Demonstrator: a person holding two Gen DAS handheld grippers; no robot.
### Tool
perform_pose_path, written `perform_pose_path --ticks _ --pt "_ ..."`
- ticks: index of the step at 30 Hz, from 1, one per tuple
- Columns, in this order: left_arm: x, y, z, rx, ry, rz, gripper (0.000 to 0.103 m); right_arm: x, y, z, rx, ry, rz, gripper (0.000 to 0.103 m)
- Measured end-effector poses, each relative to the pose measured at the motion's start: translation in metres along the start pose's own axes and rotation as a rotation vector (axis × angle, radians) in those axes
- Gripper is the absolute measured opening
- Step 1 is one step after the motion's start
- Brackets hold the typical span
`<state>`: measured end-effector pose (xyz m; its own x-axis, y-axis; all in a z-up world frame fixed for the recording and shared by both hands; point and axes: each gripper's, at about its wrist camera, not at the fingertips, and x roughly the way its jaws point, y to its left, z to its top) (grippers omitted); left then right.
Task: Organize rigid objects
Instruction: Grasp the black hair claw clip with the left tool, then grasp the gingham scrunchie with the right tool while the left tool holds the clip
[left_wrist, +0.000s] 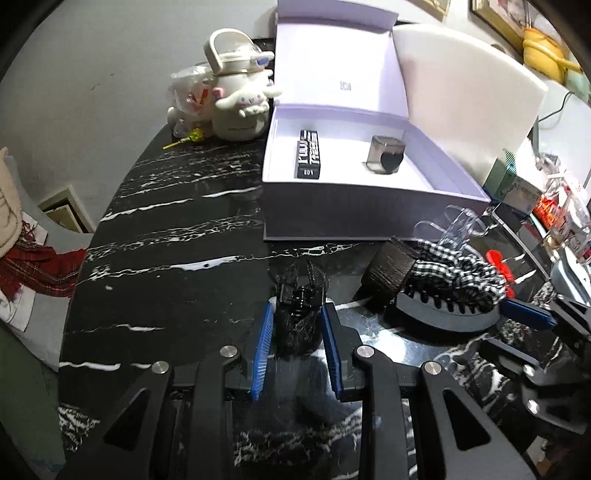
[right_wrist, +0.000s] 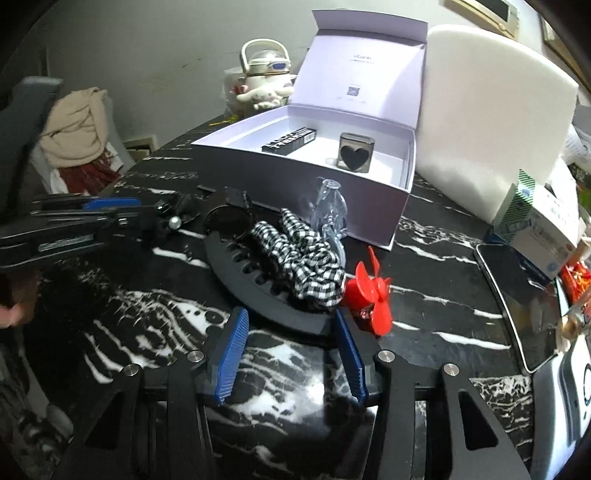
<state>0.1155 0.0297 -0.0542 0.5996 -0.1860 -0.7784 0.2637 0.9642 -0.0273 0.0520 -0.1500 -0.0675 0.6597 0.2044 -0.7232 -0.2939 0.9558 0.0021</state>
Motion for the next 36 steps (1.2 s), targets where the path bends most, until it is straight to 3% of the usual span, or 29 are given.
perform_pose_path --ticks 7,8,9,10,13,17,25,28,29,36 --pt "0.016 -0.007 0.005 0.043 0.025 0.023 0.026 -0.004 0.008 -0.008 -0.015 0.016 0.118 0.049" --pt "0.017 -0.008 0.005 0.053 0.024 0.027 0.026 -0.004 0.009 -0.008 -0.015 0.015 0.111 0.053" --pt "0.017 -0.01 0.005 0.065 0.023 0.034 0.026 -0.005 0.008 -0.008 -0.009 0.011 0.1 0.067" --pt "0.017 -0.01 0.005 0.071 0.023 0.036 0.026 -0.005 0.006 -0.007 0.0 0.006 0.097 0.073" --pt "0.013 -0.01 0.003 0.072 0.014 0.025 0.026 -0.01 -0.001 -0.007 0.024 -0.014 0.084 0.076" --pt "0.007 -0.009 0.001 0.067 -0.001 0.01 0.026 -0.008 -0.009 -0.006 0.042 -0.014 0.035 0.096" --pt "-0.004 0.002 0.006 0.044 -0.025 0.011 0.026 0.019 -0.01 0.006 0.036 0.024 0.035 0.097" --pt "-0.003 0.006 0.005 0.042 -0.017 0.002 0.026 0.027 -0.008 0.007 0.032 0.04 -0.008 0.09" --pt "-0.002 0.007 0.004 0.04 -0.015 -0.004 0.026 0.026 -0.007 0.007 0.025 0.032 -0.024 0.072" --pt "0.005 0.007 0.004 0.033 -0.001 -0.028 0.026 0.018 -0.007 0.001 -0.005 0.025 -0.015 0.042"
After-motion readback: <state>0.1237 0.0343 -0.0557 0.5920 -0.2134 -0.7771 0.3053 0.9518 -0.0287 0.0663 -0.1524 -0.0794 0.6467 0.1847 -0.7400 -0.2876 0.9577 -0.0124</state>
